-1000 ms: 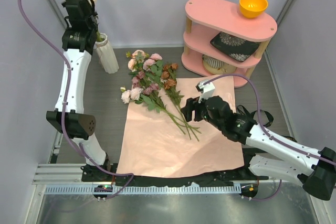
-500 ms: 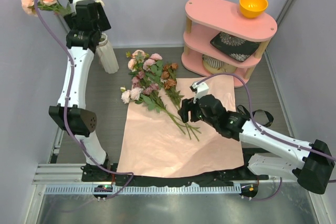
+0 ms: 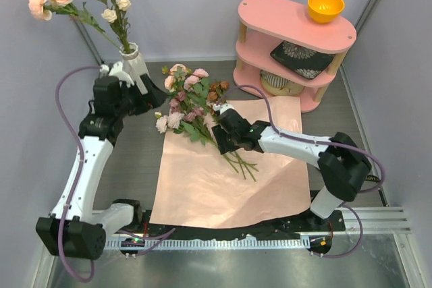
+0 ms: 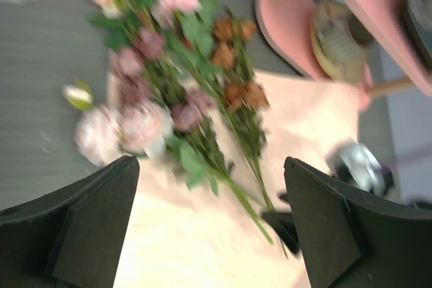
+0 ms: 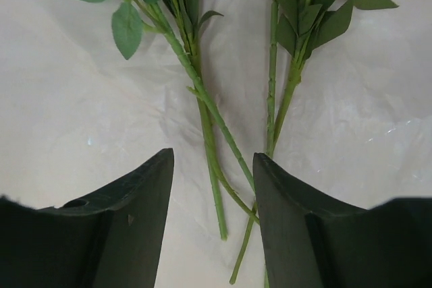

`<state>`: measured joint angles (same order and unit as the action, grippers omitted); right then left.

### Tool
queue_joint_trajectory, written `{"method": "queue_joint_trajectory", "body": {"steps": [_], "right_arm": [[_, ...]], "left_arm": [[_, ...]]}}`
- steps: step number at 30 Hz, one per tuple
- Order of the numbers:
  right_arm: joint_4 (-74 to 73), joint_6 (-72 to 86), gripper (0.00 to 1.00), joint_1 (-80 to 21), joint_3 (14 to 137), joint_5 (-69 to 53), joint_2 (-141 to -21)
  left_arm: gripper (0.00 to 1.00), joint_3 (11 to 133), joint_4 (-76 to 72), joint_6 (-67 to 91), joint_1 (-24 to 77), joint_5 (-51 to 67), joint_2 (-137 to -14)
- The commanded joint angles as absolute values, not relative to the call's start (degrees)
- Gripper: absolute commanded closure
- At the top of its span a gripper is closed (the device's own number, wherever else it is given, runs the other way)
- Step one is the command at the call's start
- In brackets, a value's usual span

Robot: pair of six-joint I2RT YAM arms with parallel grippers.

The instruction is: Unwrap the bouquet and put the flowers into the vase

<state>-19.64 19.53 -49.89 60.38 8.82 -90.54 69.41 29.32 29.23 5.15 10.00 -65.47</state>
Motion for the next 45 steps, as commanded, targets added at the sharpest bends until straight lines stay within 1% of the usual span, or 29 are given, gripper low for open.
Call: {"method": "queue_joint_trajectory", "body": {"steps": [1,3,6,10,14,15,20,24,26,31,33,34,37,38,39,42,45], "right_arm": [[-24.17,15.66,0.50,-49.39,66.17,6.51,-95.35],[-24.08,14.42,0.58,-49.39,67.58,7.20,-97.99],[-23.56,11.35,0.64,-49.48,68.11,8.26,-99.93],[-22.59,7.92,0.65,-49.57,67.50,8.70,-101.07],[-21.97,5.98,0.67,-49.66,66.89,10.01,-101.78],[-21.89,5.54,0.69,-49.75,66.88,10.11,-101.86],[-20.66,4.13,0.71,-50.53,66.45,8.79,-103.00],[-21.09,2.81,0.77,-52.55,67.32,13.44,-104.15],[-21.09,2.46,0.78,-53.35,67.85,14.94,-104.15],[-20.65,2.20,0.76,-55.28,68.20,15.91,-105.20],[-20.48,1.67,0.80,-55.55,68.38,16.96,-105.21],[-20.22,1.32,0.81,-55.98,68.29,17.22,-104.94],[-19.51,0.27,0.92,-57.12,68.64,20.64,-102.67],[-18.55,0.18,0.97,-57.65,68.56,23.61,-101.79],[-17.94,-1.13,0.99,-58.27,68.29,25.56,-98.82],[-15.21,-2.20,0.99,-60.20,67.50,29.42,-93.97],[-13.54,-1.67,0.99,-60.56,66.62,30.41,-87.12]], "left_arm": [[0.08,55.15,19.69,36.20,5.27,28.03,-58.99],[0.09,51.70,19.51,36.56,5.80,29.78,-56.26],[0.11,47.21,20.21,37.52,5.98,31.11,-53.88],[0.11,44.13,20.12,38.50,6.42,32.87,-51.68],[0.11,43.86,21.79,37.53,6.42,32.87,-50.36],[0.11,43.86,22.06,37.27,6.42,32.96,-50.36],[0.12,43.77,22.59,37.18,6.50,33.49,-50.19],[0.11,44.03,23.11,37.53,6.50,33.31,-49.83],[0.12,44.03,23.20,37.62,6.42,33.31,-49.48],[0.12,44.91,24.70,37.62,6.59,32.96,-49.04],[0.12,45.09,25.22,37.62,6.50,32.78,-48.69],[0.12,45.17,25.40,37.62,6.59,32.61,-48.60],[0.12,45.61,25.93,37.88,6.59,32.69,-48.34],[0.12,45.70,25.93,38.05,6.50,32.78,-48.34],[0.12,45.96,25.84,38.49,6.50,32.87,-48.17],[0.12,46.32,24.88,39.20,6.50,33.66,-47.90],[0.12,46.49,22.78,40.60,6.68,34.80,-47.55]]}}
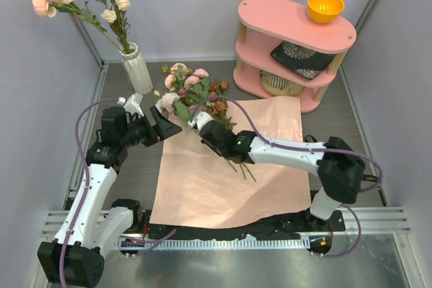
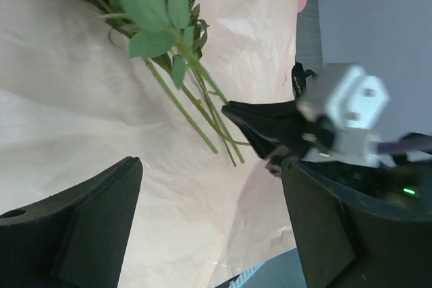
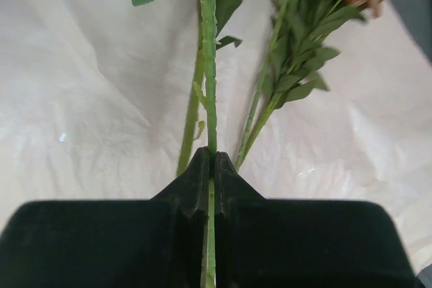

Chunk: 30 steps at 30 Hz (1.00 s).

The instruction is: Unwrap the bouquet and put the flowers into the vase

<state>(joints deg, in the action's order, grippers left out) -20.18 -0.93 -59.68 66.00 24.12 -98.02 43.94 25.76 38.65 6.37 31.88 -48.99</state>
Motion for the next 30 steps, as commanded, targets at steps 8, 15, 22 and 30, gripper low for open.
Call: {"method": "queue_joint_trajectory", "body": {"steps": [8,15,22,30], "right_arm": [[9.90,3.06,0.99,-60.56,46.46,25.94,-61.39],[12.75,8.70,0.99,-60.47,39.73,17.24,-56.78],[10.47,12.74,0.99,-60.47,37.97,12.22,-55.63],[7.48,10.90,0.99,-60.47,37.88,14.59,-52.82]], "left_arm": [[0.16,45.88,10.12,46.40,14.58,36.92,-46.05],[0.11,48.34,0.27,45.88,28.46,30.51,-49.83],[0.55,55.89,5.96,40.79,35.15,23.31,-59.05],[0.49,58.80,11.95,40.60,37.44,21.71,-61.88]]}}
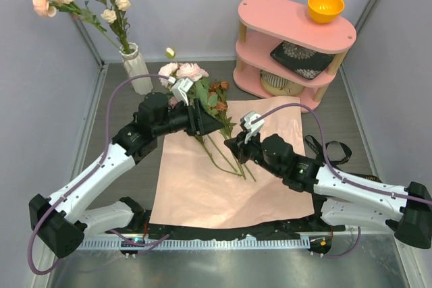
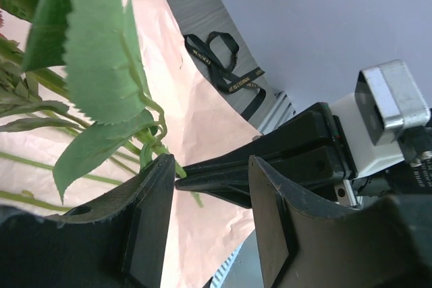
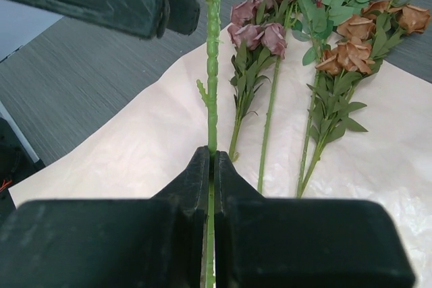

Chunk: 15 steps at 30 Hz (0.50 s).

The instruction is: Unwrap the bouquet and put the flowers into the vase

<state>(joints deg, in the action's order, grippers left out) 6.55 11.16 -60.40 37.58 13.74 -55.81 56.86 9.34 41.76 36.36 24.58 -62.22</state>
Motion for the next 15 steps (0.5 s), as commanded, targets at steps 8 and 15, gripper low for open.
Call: {"method": "queue_joint_trajectory", "body": {"steps": [8,15], "right_arm": [[6.24,9.41,0.99,-60.47,37.79,15.03,-51.15],[5.54,9.32,0.99,-60.47,37.53,12.66,-50.62]], "left_arm": [[0.38,61.69,15.29,39.30,38.58,22.68,-65.82],[0.49,63.72,14.94,39.02,39.11,19.52,-67.06]]}}
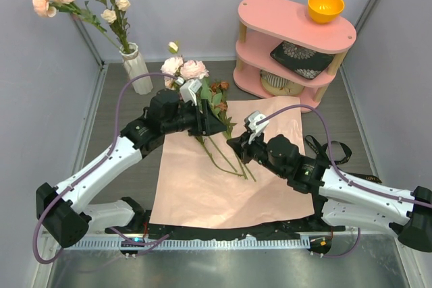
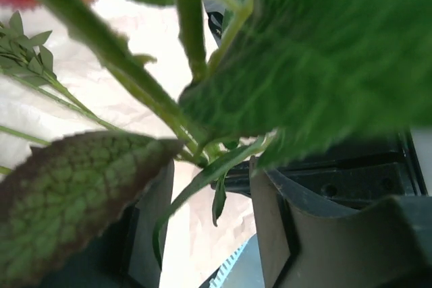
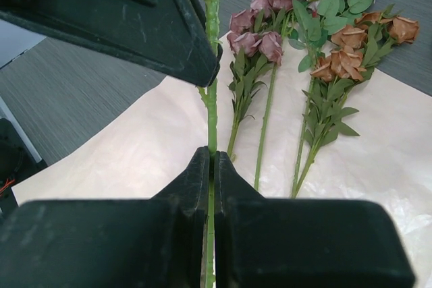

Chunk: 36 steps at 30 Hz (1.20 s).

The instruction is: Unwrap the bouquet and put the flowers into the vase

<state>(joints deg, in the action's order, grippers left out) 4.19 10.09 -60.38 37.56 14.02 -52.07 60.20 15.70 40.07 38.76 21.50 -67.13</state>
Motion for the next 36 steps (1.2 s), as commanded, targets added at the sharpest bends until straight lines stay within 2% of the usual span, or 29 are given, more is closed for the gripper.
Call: {"method": "queue_joint_trajectory", "body": {"steps": [1,6,8,10,11,14,15,17,18,20,21,22,26,28,32,36], "right_arm": [[5.45,9.40,0.99,-60.47,37.44,12.40,-50.62],[5.27,9.49,0.99,-60.47,37.27,10.73,-50.36],[5.27,9.49,0.99,-60.56,37.18,10.46,-50.36],[5.10,9.49,0.99,-60.47,37.26,10.81,-50.36],[4.92,9.58,0.99,-60.56,37.35,10.81,-50.27],[4.57,9.67,0.99,-60.38,37.62,10.90,-50.10],[4.05,9.93,0.83,-60.47,37.79,11.33,-50.10],[3.26,11.07,0.63,-60.47,38.14,14.58,-49.92],[2.38,11.68,0.47,-60.47,38.14,16.42,-49.92],[1.41,12.21,0.38,-60.47,37.88,21.17,-49.75],[0.71,12.13,0.37,-60.47,37.79,22.05,-49.66],[0.36,12.04,0.37,-60.47,37.71,22.32,-49.57],[0.35,12.74,0.37,-60.47,37.62,22.94,-49.57],[0.35,13.01,0.37,-60.38,38.05,23.03,-49.92],[-1.93,13.10,0.38,-60.47,39.11,23.20,-50.10],[-3.78,12.75,0.38,-60.47,39.90,24.52,-49.13]], "left_arm": [[0.50,63.89,14.94,38.76,39.11,19.08,-67.06],[0.62,65.21,16.08,37.88,39.11,19.16,-67.41],[0.74,66.09,17.40,37.18,39.02,19.25,-67.85],[0.81,67.05,19.58,35.52,39.11,18.29,-67.85],[0.88,67.41,20.47,34.72,39.02,16.28,-67.68],[1.00,69.69,25.04,31.04,39.11,12.14,-66.97],[1.00,70.48,26.18,29.98,39.11,9.00,-66.80],[1.00,72.59,29.43,27.26,39.11,4.33,-65.40],[1.00,73.21,31.01,26.20,39.11,-2.13,-64.52],[1.00,74.44,32.25,23.49,39.02,-9.89,-62.07],[1.00,74.88,33.30,22.86,39.11,-13.76,-61.44],[1.00,76.10,33.75,22.24,39.02,-22.50,-61.00],[1.00,82.33,33.40,16.19,38.94,-35.93,-63.09],[1.00,89.68,34.54,11.18,38.06,-40.58,-68.62],[1.00,104.04,39.46,12.12,26.41,-36.59,-79.00],[1.00,111.08,30.72,12.05,19.34,-34.36,-83.23]]}}
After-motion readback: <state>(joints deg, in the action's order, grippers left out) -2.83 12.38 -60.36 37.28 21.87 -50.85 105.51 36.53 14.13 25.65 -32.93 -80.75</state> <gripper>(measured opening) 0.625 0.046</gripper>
